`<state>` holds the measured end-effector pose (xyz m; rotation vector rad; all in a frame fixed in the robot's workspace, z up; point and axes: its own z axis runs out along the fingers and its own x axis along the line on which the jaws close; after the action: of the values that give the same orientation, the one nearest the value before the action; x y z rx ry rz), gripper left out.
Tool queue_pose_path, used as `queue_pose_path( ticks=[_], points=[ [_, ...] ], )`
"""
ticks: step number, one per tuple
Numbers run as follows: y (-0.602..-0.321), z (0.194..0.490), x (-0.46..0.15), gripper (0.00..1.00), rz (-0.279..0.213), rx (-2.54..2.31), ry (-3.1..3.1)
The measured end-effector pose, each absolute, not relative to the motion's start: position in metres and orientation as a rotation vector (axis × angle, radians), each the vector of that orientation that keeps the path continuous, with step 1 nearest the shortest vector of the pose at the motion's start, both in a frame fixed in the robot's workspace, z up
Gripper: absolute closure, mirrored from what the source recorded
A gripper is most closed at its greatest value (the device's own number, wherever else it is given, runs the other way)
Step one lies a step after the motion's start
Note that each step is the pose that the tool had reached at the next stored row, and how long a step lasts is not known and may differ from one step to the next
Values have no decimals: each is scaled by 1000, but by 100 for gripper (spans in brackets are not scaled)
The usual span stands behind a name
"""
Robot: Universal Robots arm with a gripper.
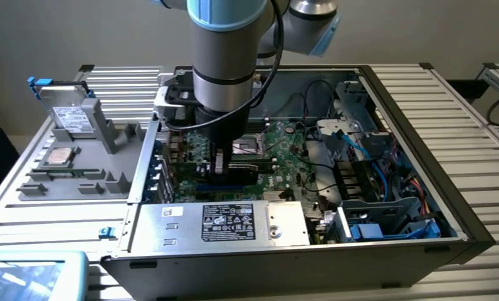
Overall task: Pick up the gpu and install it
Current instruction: 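Insert the gpu into the slot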
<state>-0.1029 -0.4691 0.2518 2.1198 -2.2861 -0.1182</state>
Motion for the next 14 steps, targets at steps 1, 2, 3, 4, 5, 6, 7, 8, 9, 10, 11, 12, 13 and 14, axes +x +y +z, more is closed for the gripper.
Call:
queue_pose_path(
  ticks=[1, 2, 3, 4, 5, 6, 7, 8, 9, 10, 11, 12, 13, 14],
  points=[
    [-469, 252, -103, 72, -118, 2120, -2286],
    [-469, 252, -103, 72, -118, 2120, -2286],
    [-469, 251, -103, 72, -119, 2120, -2286],
    [-469, 251, -103, 72, -119, 2119, -2286],
    [-469, 251, -103, 72, -119, 2119, -2285],
    [-469, 251, -103, 72, -119, 2119, -2285],
    [-469, 251, -103, 72, -119, 2119, -2285],
    [-469, 251, -103, 72, -119, 2119, -2285],
    [-469, 251, -103, 72, -119, 2119, -2285],
    [-469, 251, -103, 72, -118, 2119, -2285],
    [-469, 251, -103, 72, -118, 2119, -2285],
    [-469, 251, -103, 72, -118, 2119, -2285],
    [-469, 251, -103, 72, -118, 2119, -2285],
    [-469, 251, -103, 72, -118, 2119, -2285]
  ],
)
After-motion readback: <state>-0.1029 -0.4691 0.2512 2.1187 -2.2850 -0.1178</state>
